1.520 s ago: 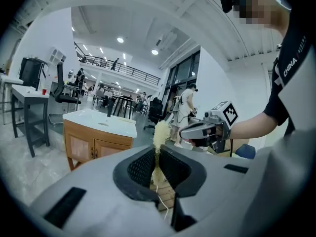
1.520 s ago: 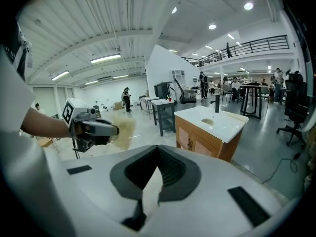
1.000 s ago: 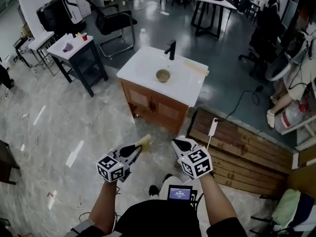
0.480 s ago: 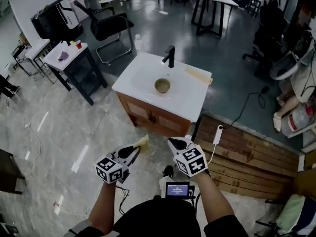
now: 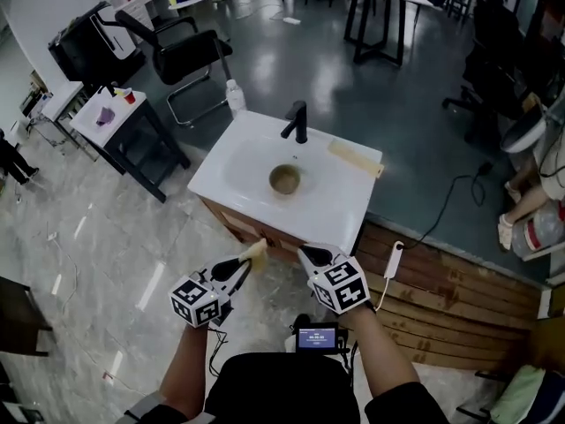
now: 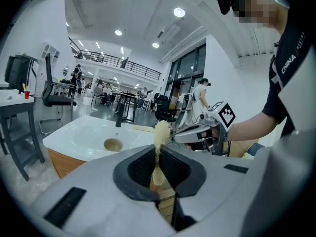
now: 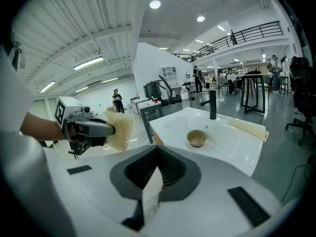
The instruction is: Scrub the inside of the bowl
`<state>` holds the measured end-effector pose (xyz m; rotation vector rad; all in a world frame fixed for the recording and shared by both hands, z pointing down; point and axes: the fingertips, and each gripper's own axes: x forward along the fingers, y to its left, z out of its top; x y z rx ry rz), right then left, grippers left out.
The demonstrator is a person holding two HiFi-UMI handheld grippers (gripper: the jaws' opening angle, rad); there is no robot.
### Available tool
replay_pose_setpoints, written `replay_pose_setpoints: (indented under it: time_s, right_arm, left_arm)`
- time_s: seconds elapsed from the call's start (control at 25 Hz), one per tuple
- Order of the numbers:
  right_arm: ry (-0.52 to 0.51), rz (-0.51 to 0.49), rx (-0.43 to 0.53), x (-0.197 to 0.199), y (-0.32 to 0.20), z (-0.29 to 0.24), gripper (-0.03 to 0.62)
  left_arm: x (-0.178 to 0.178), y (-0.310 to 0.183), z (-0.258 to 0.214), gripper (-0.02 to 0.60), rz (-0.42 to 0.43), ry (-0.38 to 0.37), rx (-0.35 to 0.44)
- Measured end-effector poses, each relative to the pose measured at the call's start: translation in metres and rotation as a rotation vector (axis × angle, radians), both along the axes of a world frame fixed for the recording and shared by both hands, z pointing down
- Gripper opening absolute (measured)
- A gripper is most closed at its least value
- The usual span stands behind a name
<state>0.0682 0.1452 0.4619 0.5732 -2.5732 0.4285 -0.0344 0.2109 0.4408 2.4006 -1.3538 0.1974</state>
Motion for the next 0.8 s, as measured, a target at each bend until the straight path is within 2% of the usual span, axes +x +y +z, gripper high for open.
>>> replay_pose_setpoints:
  time_s: [0.48, 0.8]
  right_arm:
    - [0.022, 0.026, -0.043, -0.001, -0.073, 0.026, 0.008]
    - [0.063, 0.099, -0.049, -0.028, -0.135, 0.033, 0.008]
  left_arm:
    - [-0.009, -0.08, 0.024, 0.02, 0.006, 0.04, -0.041]
    - [-0.04, -0.152, 0.033, 0.021, 0.087, 0.064, -0.048]
